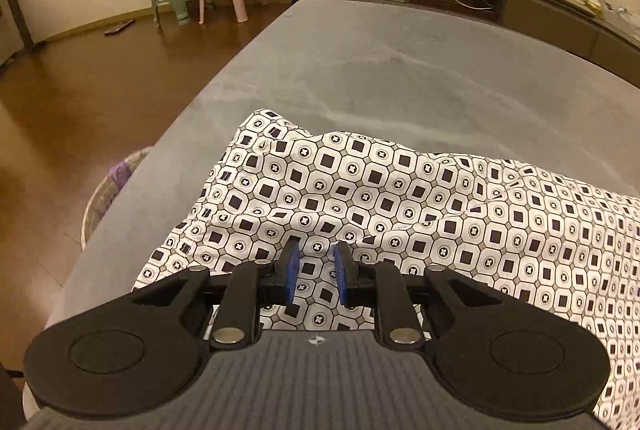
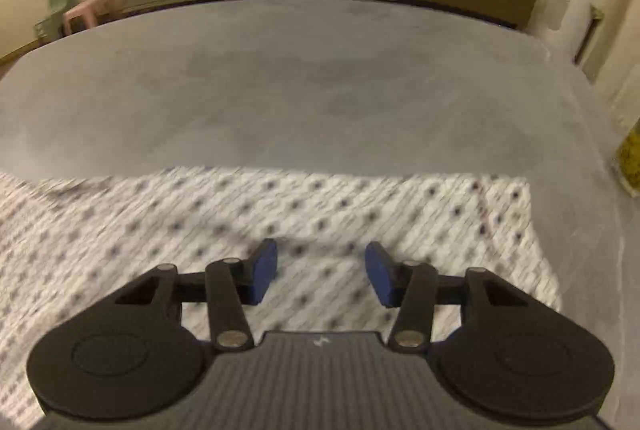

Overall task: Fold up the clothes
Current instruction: 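Release the shirt and smooth it flat with both open grippers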

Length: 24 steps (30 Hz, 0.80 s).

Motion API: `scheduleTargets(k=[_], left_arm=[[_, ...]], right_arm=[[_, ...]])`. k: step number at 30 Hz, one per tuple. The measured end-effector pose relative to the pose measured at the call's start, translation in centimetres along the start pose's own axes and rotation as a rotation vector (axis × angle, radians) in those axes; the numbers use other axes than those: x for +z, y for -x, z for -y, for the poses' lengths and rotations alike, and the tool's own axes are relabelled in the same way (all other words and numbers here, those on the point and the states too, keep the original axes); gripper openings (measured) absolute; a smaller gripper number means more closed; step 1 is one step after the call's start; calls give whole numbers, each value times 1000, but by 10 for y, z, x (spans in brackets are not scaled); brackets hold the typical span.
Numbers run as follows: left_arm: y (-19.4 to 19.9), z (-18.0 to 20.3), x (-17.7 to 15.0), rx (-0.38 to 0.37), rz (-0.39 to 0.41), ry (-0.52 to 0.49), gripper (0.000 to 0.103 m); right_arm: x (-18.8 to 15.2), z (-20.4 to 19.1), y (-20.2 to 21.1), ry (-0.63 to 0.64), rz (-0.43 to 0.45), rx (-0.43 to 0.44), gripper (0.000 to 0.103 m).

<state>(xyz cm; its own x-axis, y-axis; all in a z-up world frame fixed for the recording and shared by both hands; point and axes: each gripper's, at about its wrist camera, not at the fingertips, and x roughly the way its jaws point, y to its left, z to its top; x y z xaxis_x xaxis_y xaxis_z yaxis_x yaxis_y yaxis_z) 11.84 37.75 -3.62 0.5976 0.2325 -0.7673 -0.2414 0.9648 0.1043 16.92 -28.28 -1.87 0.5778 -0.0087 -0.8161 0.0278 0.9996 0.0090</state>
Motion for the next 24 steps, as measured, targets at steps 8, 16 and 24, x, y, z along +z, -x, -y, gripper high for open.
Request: scheduleTargets(k=[8, 16, 24], left_arm=[[-58, 55, 69, 134, 41, -37, 24], [-51, 28, 79, 202, 63, 78, 23], [-35, 139, 88, -189, 82, -105, 23]], right_arm=[[43, 63, -45, -107, 97, -93, 52], [39, 56, -41, -35, 65, -162, 52], [41, -36, -2, 71, 145, 221, 45]])
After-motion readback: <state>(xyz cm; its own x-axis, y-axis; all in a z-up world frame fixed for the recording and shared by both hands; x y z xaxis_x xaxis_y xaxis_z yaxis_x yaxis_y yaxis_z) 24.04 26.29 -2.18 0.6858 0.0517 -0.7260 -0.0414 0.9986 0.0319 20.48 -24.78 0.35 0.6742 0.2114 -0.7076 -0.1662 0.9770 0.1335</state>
